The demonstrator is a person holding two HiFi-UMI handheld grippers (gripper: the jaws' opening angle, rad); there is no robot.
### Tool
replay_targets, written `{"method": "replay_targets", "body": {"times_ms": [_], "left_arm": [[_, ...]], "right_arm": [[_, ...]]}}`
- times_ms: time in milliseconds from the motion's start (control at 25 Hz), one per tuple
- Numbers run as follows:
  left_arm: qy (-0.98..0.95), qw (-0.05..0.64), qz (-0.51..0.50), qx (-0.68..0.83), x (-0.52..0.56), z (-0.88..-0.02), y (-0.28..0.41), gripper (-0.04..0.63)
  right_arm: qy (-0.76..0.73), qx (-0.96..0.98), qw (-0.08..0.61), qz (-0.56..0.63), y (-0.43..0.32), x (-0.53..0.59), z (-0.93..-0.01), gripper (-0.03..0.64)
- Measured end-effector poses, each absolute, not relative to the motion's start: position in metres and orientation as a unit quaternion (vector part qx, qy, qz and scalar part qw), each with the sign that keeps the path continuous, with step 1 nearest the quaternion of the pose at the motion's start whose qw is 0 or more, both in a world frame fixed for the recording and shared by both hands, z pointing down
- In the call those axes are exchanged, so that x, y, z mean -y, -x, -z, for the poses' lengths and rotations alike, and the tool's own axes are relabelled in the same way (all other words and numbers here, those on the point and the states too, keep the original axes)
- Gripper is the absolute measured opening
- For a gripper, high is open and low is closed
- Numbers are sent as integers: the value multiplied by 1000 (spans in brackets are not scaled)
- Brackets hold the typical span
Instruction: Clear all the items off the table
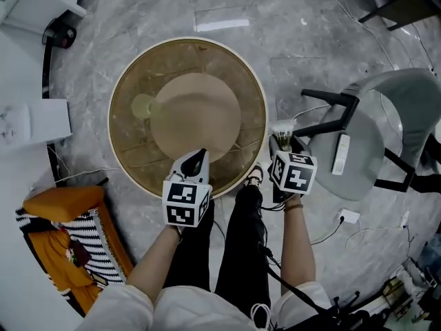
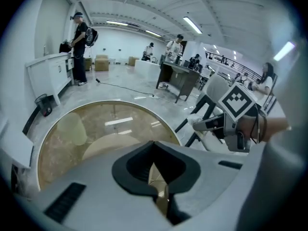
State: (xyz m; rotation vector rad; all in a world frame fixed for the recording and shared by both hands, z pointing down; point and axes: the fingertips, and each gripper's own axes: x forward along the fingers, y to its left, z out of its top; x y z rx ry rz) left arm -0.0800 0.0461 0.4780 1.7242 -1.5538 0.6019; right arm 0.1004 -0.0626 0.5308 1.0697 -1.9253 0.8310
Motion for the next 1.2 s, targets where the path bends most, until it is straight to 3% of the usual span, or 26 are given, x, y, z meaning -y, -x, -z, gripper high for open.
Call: {"method": "replay_targets", "body": {"times_ms": [720, 960, 1200], "left_arm": [[-799, 302, -298, 427, 45, -477, -229, 8], [-824, 294, -304, 376, 67, -479, -312, 8], [-830, 287, -316, 359, 74, -485, -339, 8]], "right_arm": [[-600, 614, 298, -418, -446, 32, -528, 236], [-623, 585, 278, -438, -507, 36, -546, 236], [-626, 570, 280, -452, -527, 44, -574, 239]]}}
